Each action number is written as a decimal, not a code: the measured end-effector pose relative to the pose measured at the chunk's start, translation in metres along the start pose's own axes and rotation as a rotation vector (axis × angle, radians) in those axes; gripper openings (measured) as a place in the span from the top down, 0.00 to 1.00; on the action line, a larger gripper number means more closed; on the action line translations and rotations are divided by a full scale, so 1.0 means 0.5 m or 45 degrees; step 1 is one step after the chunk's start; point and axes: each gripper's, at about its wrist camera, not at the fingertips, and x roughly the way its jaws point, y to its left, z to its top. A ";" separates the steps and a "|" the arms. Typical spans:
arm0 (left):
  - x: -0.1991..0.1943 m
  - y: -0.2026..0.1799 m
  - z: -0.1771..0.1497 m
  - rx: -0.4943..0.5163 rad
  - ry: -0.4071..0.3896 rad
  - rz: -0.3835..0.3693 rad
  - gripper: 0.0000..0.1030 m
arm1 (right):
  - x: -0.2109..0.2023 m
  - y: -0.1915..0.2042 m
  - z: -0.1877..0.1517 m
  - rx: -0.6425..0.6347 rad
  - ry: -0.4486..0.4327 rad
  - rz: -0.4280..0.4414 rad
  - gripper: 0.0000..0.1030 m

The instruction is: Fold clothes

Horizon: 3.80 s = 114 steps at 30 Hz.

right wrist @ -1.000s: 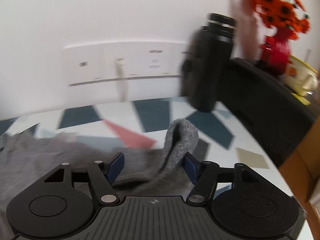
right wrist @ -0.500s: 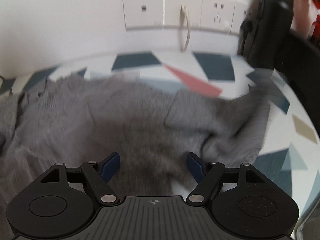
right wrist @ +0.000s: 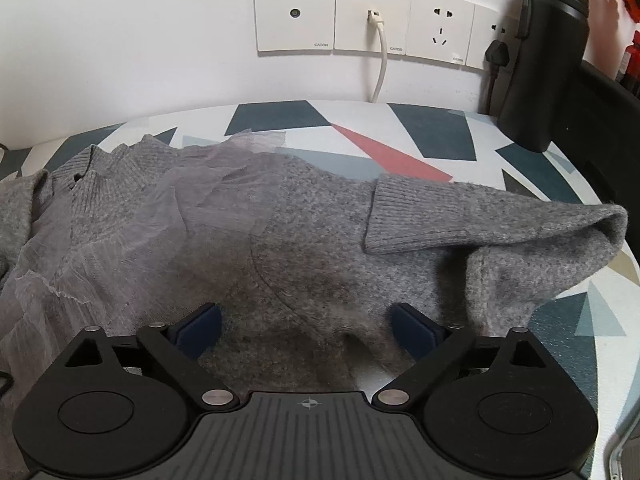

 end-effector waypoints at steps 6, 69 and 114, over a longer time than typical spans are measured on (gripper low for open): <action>-0.125 0.066 0.047 -0.146 -0.274 0.064 0.92 | -0.002 0.006 -0.001 0.003 0.016 -0.001 0.09; -0.161 0.015 -0.271 -0.040 0.139 0.243 0.08 | -0.062 0.009 -0.073 -0.005 0.017 -0.017 0.17; -0.140 -0.021 -0.284 0.063 0.160 0.335 0.00 | -0.056 -0.001 -0.083 0.027 0.042 0.006 0.01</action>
